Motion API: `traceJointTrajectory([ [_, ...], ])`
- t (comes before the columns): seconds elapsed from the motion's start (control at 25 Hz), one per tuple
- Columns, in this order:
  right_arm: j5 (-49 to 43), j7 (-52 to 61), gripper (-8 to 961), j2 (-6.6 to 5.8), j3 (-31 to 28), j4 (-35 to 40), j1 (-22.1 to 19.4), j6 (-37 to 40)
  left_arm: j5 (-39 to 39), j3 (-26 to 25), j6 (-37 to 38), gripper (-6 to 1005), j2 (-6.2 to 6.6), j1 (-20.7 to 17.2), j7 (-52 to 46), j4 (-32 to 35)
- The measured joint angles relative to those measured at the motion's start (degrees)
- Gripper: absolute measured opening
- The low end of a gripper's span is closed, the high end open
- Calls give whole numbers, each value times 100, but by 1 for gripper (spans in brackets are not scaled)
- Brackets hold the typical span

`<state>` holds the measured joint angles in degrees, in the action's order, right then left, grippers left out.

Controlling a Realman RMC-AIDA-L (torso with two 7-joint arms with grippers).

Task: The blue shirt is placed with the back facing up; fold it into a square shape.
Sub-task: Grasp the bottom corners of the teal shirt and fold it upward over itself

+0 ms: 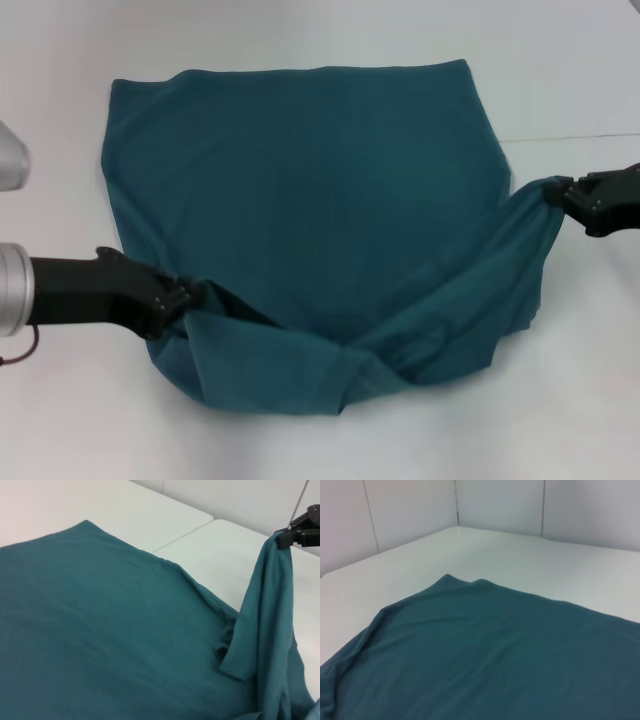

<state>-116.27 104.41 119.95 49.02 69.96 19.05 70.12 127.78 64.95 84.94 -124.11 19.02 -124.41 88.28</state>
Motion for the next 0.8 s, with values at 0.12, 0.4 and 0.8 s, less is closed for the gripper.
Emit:
traceJointTrajectory([
  [0.12, 0, 6, 88, -3, -6, -25, 54, -125, -41, -151, -60, 45, -6, -5, 74, -14],
  [0.4, 13, 6, 89, 11, -1, -38, 160, -439, -224, -548, -139, 46, 1, 16, 304, -39],
  [0.8, 161, 8, 89, -3, 3, -85, 297, -864, -380, -846, -473, 45, 10, 273, 671, -316],
])
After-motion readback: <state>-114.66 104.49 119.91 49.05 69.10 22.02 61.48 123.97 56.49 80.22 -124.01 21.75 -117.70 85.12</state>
